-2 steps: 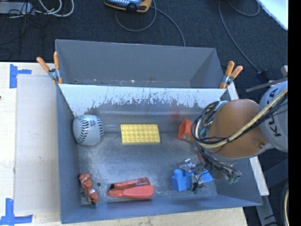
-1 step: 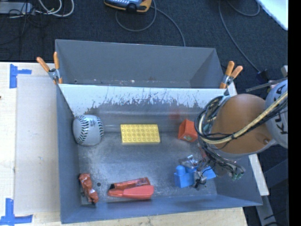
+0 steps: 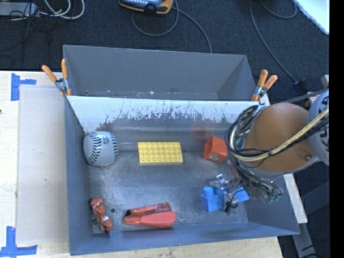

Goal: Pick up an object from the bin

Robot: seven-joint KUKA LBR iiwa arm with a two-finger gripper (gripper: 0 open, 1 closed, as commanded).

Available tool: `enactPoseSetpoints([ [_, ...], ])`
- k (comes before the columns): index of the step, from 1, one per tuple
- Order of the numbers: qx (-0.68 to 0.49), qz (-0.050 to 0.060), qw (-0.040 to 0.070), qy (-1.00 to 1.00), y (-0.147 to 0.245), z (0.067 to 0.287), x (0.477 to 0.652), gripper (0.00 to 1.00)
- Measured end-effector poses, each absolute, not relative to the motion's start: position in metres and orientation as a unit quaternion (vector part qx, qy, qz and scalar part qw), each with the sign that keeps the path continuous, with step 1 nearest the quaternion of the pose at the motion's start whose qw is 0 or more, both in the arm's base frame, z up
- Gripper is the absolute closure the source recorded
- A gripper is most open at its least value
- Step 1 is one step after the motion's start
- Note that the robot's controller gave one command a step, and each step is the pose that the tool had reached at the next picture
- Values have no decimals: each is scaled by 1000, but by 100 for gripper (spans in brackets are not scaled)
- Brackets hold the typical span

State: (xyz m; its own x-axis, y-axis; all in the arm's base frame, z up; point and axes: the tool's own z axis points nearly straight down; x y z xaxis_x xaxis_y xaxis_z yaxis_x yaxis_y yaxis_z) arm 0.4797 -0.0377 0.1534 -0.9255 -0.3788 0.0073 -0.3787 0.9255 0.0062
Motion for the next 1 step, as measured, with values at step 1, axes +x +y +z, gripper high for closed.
enactPoseSetpoints([
  [1, 193, -2, 4, -981, -38, 166, 480, 100],
])
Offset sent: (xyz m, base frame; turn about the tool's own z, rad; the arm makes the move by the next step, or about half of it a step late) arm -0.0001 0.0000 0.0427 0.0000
